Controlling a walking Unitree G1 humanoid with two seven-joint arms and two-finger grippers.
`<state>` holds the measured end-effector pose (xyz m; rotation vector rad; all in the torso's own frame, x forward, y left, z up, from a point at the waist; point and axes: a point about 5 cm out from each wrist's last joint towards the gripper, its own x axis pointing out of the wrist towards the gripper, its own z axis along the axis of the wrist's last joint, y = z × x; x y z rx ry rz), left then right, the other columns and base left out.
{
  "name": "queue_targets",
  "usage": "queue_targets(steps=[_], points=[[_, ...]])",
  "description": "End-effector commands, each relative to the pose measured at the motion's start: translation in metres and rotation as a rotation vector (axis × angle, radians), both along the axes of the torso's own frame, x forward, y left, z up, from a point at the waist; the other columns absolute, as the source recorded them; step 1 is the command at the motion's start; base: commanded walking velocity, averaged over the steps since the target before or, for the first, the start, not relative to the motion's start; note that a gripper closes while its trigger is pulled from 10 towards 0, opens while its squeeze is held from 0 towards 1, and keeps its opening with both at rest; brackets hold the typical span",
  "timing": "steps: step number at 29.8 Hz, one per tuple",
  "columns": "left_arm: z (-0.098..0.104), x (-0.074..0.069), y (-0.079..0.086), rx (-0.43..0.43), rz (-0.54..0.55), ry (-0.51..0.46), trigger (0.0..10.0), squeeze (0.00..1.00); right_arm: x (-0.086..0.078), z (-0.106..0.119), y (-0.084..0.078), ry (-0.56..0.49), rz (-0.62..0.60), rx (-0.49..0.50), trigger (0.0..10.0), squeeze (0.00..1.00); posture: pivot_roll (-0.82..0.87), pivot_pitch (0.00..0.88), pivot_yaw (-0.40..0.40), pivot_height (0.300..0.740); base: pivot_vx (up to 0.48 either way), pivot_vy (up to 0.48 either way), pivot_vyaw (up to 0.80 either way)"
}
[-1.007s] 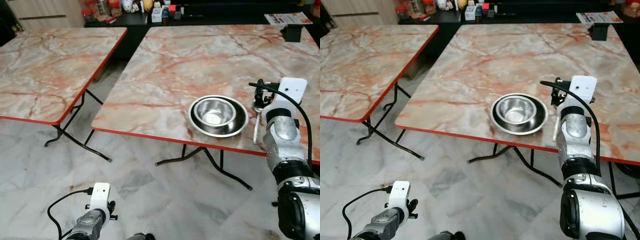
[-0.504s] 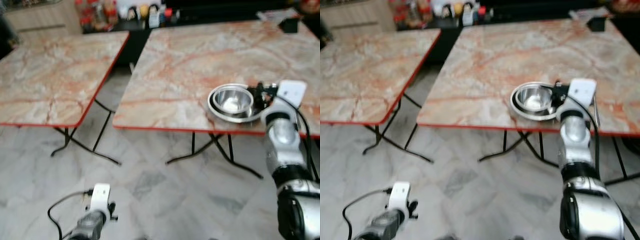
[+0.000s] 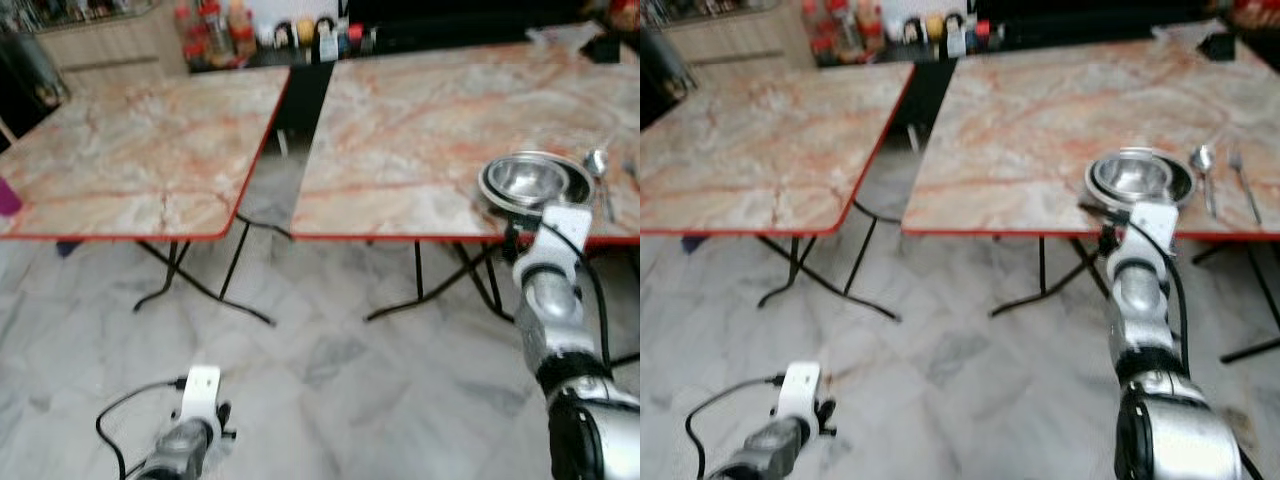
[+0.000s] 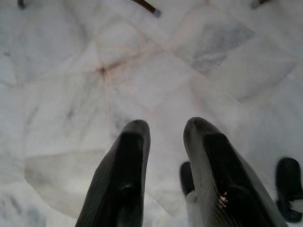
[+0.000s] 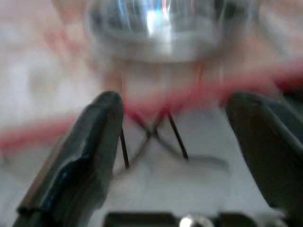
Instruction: Setting the table
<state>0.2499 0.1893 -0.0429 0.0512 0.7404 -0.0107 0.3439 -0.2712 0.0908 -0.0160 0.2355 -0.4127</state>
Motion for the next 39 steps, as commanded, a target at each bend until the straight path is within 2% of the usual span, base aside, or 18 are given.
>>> queue_targets(steps=[1, 3, 4, 10, 13, 14, 15, 16, 18, 20, 23, 29, 39], points=[[-0.004, -0.007, 0.010, 0.023, 0.019, 0.023, 10.0, 0.00, -0.015, -0.040, 0.021, 0.193, 0.059, 0.040, 10.0, 0.00, -0.07, 0.065, 0.124, 0.740, 0.000, 0.000, 0.00], [-0.004, -0.007, 0.009, 0.024, 0.017, 0.025, 10.0, 0.00, -0.025, -0.054, 0.024, 0.250, 0.062, 0.067, 10.0, 0.00, -0.06, 0.070, 0.120, 0.740, 0.000, 0.000, 0.00], [-0.004, -0.007, 0.008, 0.021, 0.018, 0.025, 10.0, 0.00, -0.035, -0.069, 0.028, 0.320, 0.071, 0.088, 10.0, 0.00, -0.06, 0.077, 0.115, 0.740, 0.000, 0.000, 0.00], [-0.005, -0.008, 0.007, 0.010, 0.022, 0.030, 10.0, 0.00, -0.061, -0.103, 0.044, 0.515, 0.149, 0.141, 10.0, 0.00, -0.06, 0.078, 0.113, 0.740, 0.000, 0.000, 0.00], [-0.005, -0.008, 0.007, 0.011, 0.021, 0.031, 10.0, 0.00, -0.063, -0.105, 0.047, 0.529, 0.163, 0.148, 10.0, 0.00, -0.06, 0.078, 0.113, 0.740, 0.000, 0.000, 0.00], [-0.004, -0.007, 0.007, 0.012, 0.016, 0.032, 10.0, 0.00, -0.078, -0.122, 0.060, 0.595, 0.235, 0.181, 10.0, 0.00, -0.06, 0.070, 0.107, 0.740, 0.000, 0.000, 0.00], [-0.004, -0.007, 0.007, 0.012, 0.016, 0.032, 10.0, 0.00, -0.078, -0.122, 0.060, 0.595, 0.235, 0.181, 10.0, 0.00, -0.06, 0.070, 0.107, 0.740, 0.000, 0.000, 0.00], [-0.004, -0.006, 0.007, 0.012, 0.021, 0.032, 10.0, 0.00, -0.089, -0.132, 0.068, 0.624, 0.253, 0.220, 10.0, 0.00, -0.05, 0.064, 0.102, 0.740, 0.000, 0.000, 0.00], [-0.004, -0.006, 0.007, 0.014, 0.026, 0.033, 10.0, 0.00, -0.098, -0.139, 0.073, 0.650, 0.254, 0.249, 10.0, 0.00, -0.05, 0.061, 0.104, 0.740, 0.000, 0.000, 0.00], [-0.004, -0.007, 0.007, 0.013, 0.027, 0.034, 10.0, 0.00, -0.105, -0.144, 0.075, 0.693, 0.270, 0.236, 10.0, 0.00, -0.05, 0.061, 0.104, 0.740, 0.000, 0.000, 0.00], [-0.004, -0.006, 0.008, 0.031, 0.014, 0.038, 10.0, 0.00, -0.108, -0.146, 0.076, 0.728, 0.305, 0.201, 10.0, 0.00, -0.05, 0.052, 0.098, 0.740, 0.000, 0.000, 0.00], [-0.005, -0.008, 0.009, 0.040, 0.015, 0.050, 10.0, 0.00, -0.107, -0.146, 0.080, 0.725, 0.363, 0.189, 10.0, 0.00, -0.05, 0.050, 0.097, 0.740, 0.000, 0.000, 0.00], [-0.007, -0.010, 0.010, 0.051, 0.005, 0.066, 10.0, 0.00, -0.110, -0.147, 0.077, 0.763, 0.397, 0.162, 10.0, 0.00, -0.06, 0.041, 0.098, 0.740, 0.354, 0.000, 0.00]])
